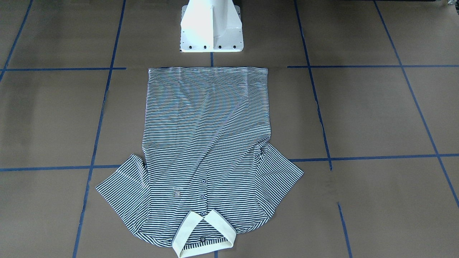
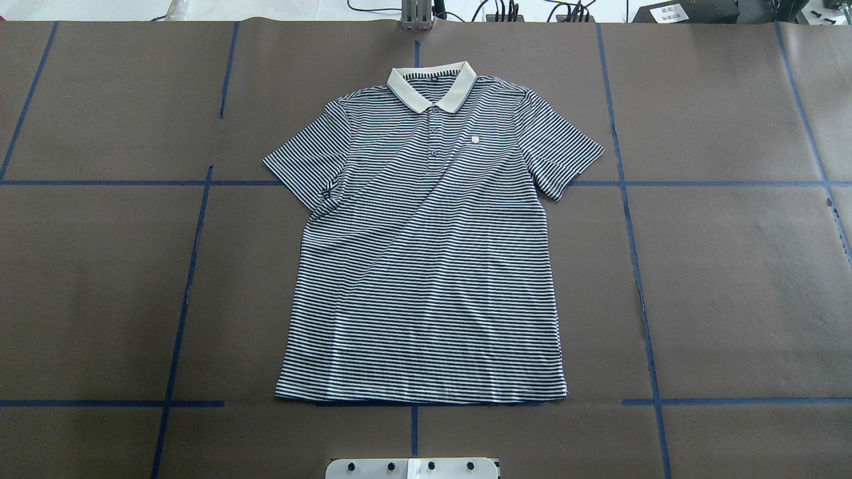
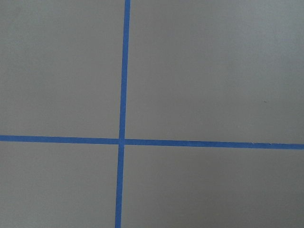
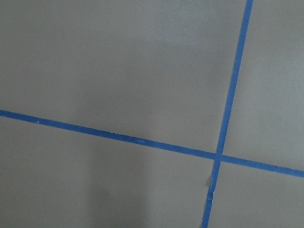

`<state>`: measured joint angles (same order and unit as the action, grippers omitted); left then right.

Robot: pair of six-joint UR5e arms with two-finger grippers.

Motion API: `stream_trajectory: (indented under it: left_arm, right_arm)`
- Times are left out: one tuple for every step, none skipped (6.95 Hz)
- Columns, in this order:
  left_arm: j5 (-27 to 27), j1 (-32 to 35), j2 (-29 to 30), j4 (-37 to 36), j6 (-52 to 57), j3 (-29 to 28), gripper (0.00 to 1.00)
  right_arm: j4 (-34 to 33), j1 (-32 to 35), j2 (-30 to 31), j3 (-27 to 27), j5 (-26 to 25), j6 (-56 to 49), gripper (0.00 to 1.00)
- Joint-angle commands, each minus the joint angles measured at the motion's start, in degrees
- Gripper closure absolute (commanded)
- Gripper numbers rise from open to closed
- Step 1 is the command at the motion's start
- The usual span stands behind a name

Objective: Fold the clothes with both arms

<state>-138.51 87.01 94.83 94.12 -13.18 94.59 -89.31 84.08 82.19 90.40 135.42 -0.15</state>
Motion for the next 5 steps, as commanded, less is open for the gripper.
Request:
stream_trajectory:
  left_arm:
    - [-1.1,-0.1,-0.4,1.5,0.1,0.5,0.0]
    - [-1.5,-0.2,-0.2,1.5,0.1,0.1,0.0]
    - [-1.5,-0.3,0.0,1.3,0.0,0.5,0.0]
    - [-1.6,-0.3,0.0,1.3,0.0,1.4,0.0]
    - [-0.5,-3.0,0.3,1.1,-0.5,0.8,0.0]
  right_arm:
    - [0.2,-0.5,-0.5,0.0,-1.9,0.1,0.0]
    - [0.2,-0.5,-0.5,0.0,-1.8,0.0,0.0]
    - [0.4,-0.5,-0.5,0.4,-1.3,0.1,0.0]
    - [0.7,-1.6,-0.5,0.7,-1.5,0.0,0.0]
    - [4.0,-4.4,0.0,-1.9,-3.7,0.8,0.0]
